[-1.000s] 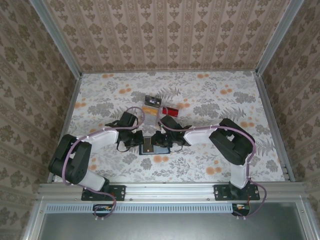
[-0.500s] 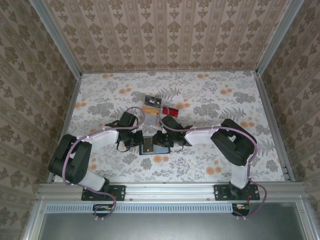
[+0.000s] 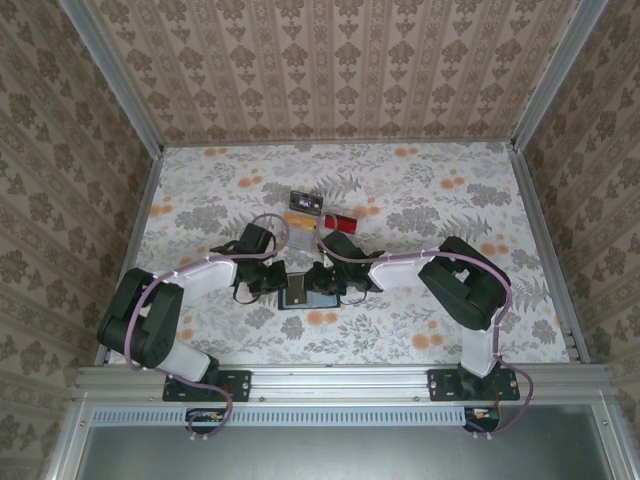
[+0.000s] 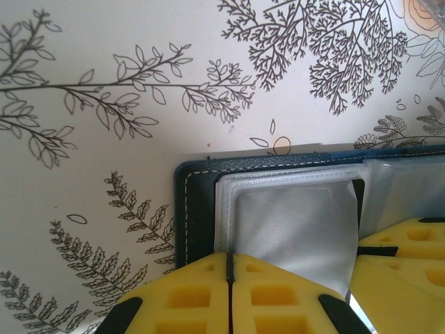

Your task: Take the credit cards out of the card holder

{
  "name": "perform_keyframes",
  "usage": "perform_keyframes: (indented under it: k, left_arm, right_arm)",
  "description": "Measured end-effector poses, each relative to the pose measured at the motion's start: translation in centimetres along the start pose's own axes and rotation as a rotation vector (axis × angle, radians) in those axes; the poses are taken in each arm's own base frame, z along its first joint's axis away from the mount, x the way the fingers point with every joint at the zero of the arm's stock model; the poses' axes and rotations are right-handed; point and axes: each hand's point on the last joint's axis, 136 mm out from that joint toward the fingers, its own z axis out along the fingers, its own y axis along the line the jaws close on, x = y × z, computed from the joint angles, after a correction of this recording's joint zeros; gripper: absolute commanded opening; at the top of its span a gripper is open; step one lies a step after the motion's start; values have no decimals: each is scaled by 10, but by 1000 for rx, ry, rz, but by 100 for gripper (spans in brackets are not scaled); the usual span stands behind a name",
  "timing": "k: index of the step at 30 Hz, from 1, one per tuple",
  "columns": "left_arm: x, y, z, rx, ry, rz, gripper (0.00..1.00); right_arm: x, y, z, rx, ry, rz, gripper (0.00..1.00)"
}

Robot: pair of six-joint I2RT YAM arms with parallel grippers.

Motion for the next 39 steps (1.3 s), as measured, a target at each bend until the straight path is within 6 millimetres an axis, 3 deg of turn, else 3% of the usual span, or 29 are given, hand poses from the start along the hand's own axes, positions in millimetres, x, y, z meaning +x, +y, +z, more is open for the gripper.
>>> perform_keyframes:
  k: [7,14,27,33,39]
  left_arm:
    - [0,0,0,-2,-1,0,8]
    - [0,1,0,-6,-1,-1,16]
    - [0,1,-3,-9,3,-3,21]
    - [-9,-12,-19,26,-45,11,24]
    - [-19,-31,-35,102,-102,15,42]
  right_arm:
    - [-2,1,1,-16,5,13,6]
    - [-4,-2,-2,-22,-8,23,0]
    - [-5,-27,-33,17,-59,34,0]
    - [-11,-27,-52,16,-109,-6,0]
    - [-21,-21,-76,-7,-174,-61,0]
